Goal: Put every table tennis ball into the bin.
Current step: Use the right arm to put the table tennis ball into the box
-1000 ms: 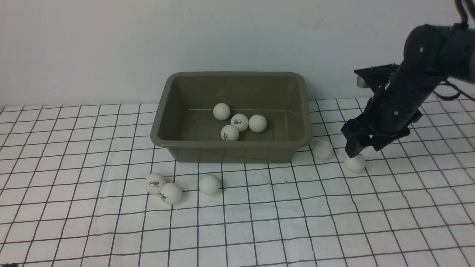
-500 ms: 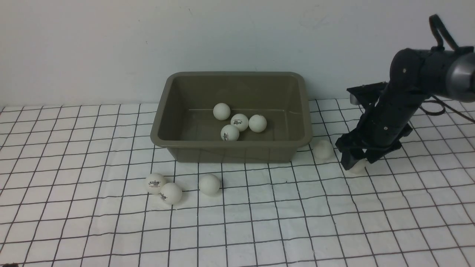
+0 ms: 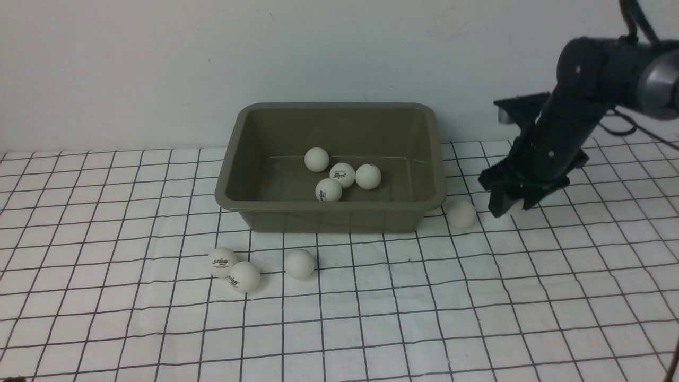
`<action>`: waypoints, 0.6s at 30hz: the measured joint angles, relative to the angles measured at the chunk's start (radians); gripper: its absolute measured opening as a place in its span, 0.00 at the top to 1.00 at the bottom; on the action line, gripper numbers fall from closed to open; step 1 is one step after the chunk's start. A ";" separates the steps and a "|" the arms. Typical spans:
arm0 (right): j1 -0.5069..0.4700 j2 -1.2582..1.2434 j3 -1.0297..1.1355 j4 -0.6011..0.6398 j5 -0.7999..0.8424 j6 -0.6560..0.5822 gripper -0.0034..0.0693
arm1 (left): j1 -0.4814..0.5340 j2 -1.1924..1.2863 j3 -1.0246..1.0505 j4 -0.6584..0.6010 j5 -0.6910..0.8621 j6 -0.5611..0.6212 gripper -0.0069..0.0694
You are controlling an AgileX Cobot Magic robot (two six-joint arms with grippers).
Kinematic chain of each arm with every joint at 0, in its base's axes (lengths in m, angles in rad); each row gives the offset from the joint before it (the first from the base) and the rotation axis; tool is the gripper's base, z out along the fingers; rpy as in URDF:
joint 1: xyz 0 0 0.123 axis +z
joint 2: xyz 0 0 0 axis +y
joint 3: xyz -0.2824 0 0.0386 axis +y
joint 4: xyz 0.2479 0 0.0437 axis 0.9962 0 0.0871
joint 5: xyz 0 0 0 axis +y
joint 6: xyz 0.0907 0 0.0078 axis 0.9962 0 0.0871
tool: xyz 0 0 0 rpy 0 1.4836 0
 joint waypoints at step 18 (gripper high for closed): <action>0.213 0.034 -0.279 0.080 0.021 -0.059 0.46 | 0.000 0.000 0.000 0.000 0.000 0.000 0.91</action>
